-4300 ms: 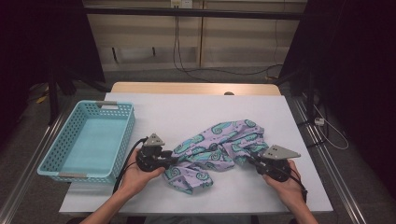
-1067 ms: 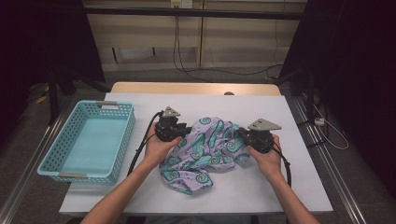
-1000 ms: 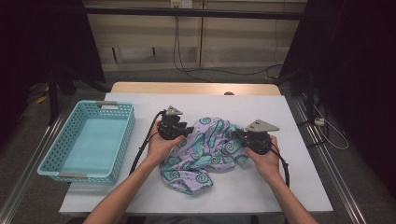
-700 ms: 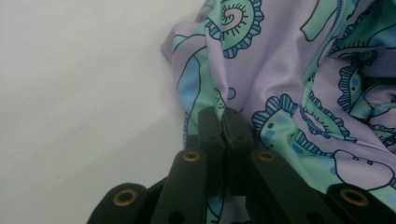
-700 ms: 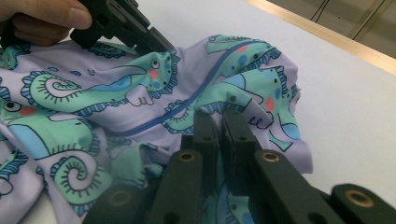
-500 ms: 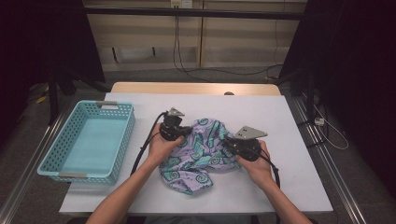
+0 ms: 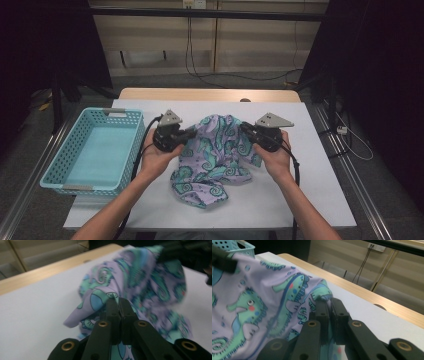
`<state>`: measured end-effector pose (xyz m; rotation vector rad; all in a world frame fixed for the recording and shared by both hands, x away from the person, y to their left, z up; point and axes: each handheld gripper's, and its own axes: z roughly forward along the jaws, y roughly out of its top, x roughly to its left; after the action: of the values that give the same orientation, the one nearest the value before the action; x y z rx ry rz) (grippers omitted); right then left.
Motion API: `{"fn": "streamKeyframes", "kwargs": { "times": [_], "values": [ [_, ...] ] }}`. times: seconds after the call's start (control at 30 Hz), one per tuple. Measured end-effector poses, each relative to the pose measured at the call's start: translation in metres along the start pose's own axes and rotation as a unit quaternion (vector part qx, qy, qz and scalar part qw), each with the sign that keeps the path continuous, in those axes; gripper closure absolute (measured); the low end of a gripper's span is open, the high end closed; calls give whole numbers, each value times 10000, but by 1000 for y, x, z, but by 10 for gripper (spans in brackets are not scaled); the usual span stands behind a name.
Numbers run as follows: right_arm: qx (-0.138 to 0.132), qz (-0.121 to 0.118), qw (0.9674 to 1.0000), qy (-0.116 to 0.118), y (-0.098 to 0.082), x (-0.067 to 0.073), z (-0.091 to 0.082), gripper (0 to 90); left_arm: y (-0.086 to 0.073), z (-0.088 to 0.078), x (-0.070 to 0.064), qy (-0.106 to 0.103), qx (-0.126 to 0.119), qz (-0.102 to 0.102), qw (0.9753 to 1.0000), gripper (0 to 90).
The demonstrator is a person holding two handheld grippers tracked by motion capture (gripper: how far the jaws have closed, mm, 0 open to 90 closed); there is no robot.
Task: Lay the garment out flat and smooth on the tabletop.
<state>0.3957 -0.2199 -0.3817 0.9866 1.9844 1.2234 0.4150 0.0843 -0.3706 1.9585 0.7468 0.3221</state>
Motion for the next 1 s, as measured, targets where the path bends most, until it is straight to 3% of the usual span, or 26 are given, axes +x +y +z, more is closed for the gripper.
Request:
{"fn": "streamKeyframes", "kwargs": {
  "times": [0.03, 0.13, 0.17, 0.2, 0.23, 0.47, 0.63, 0.7, 0.77, 0.87, 1.0],
  "values": [
    [84, -66, 9999, 55, -2, 4, 1, 863, -13, 3, -14, -114, 203, 184, 9996, 888],
    [285, -246, 9991, 203, -13, 16, 3, 862, -40, 15, -33, -321, 651, 422, 9965, 887],
    [285, -246, 9991, 203, -13, 16, 3, 862, -40, 15, -33, -321, 651, 422, 9965, 887],
    [480, -359, 9977, 310, -24, 24, 4, 862, -54, 21, -41, -480, 900, 472, 9937, 886],
    [541, -379, 9973, 335, -28, 26, 4, 862, -58, 23, -43, -536, 961, 458, 9929, 886],
    [726, -343, 9943, 700, -49, 38, -6, 860, -73, 25, -48, -739, 1235, 375, 9889, 882],
    [980, -528, 9880, 1067, -66, 57, -14, 857, -76, 15, -42, -821, 1138, 243, 9898, 821],
    [1074, -579, 9857, 1160, -71, 62, -17, 855, -73, 10, -39, -690, 1008, 254, 9922, 766],
    [1150, -604, 9843, 1195, -74, 63, -18, 852, -69, 8, -35, -412, 787, 226, 9958, 671],
    [1191, -556, 9835, 1247, -76, 61, -16, 844, -62, 7, -28, -300, 643, 170, 9973, 604],
    [1242, -560, 9824, 1281, -77, 62, -13, 830, -52, 12, -17, -277, 437, 29, 9987, 583]
  ]
}}
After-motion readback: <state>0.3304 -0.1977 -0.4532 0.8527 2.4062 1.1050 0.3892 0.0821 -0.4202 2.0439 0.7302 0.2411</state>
